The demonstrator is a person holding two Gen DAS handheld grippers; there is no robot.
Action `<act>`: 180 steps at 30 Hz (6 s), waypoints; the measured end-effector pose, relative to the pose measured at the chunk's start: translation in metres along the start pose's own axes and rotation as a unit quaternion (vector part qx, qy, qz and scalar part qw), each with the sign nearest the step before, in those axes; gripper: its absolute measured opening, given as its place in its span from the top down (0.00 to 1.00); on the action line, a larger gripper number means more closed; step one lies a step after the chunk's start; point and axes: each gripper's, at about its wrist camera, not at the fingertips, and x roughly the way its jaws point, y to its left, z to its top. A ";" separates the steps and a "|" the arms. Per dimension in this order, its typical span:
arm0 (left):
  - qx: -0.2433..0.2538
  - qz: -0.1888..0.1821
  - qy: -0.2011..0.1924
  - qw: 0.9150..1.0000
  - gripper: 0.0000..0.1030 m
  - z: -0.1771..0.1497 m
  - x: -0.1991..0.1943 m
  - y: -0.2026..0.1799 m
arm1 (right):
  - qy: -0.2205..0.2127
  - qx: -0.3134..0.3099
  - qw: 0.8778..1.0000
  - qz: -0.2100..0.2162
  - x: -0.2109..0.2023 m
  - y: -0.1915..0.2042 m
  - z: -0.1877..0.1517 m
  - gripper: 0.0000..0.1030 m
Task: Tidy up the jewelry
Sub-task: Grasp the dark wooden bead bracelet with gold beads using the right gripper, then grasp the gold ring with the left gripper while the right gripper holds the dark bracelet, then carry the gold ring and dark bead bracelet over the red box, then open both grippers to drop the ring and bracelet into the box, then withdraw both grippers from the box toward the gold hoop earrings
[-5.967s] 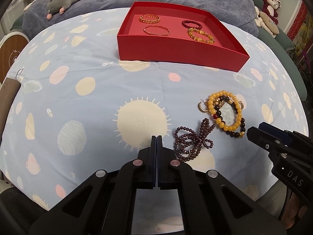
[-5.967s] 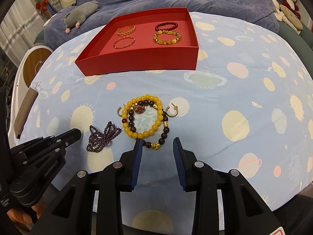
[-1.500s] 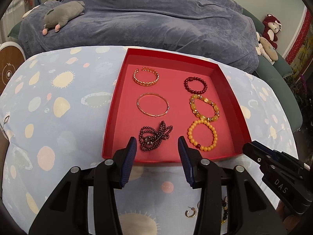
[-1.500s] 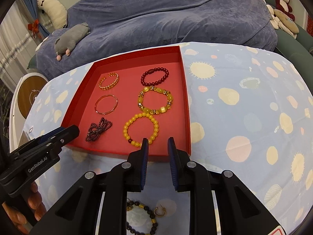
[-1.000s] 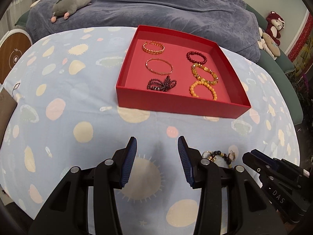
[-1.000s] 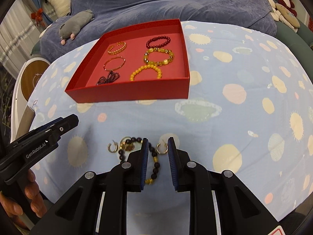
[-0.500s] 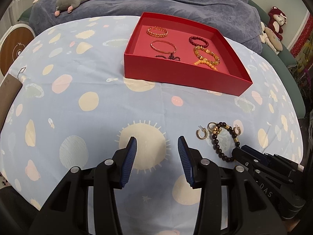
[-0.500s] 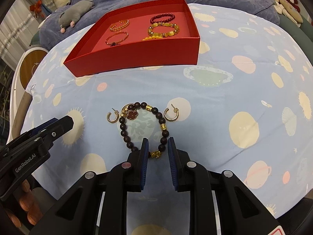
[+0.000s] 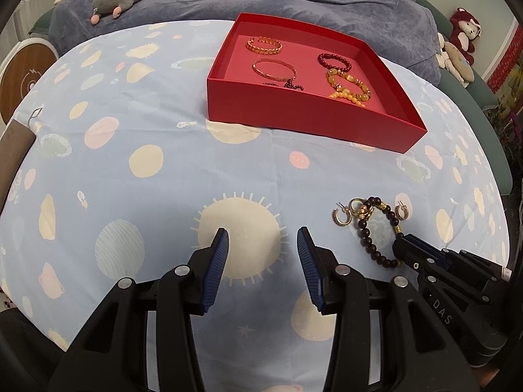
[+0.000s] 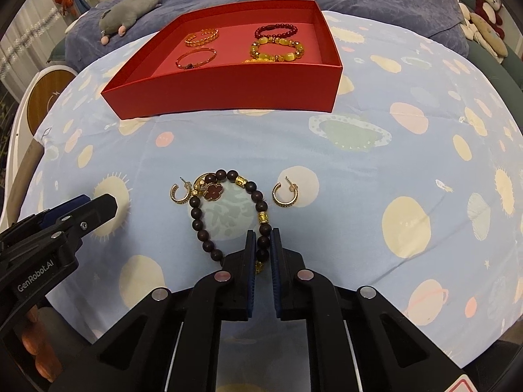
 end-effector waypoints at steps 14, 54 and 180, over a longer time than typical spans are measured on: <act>0.027 -0.026 0.001 0.999 0.60 0.001 -0.003 -0.027 | -0.051 0.045 0.997 0.024 -0.054 -0.034 0.006 0.92; 0.096 -0.059 0.037 0.993 1.00 -0.008 0.030 -0.104 | -0.015 0.104 0.994 0.039 -0.042 -0.077 -0.029 0.92; 0.025 -0.002 -0.030 0.999 0.36 0.062 -0.010 -0.011 | -0.035 0.009 0.999 0.005 -0.027 -0.016 0.040 0.66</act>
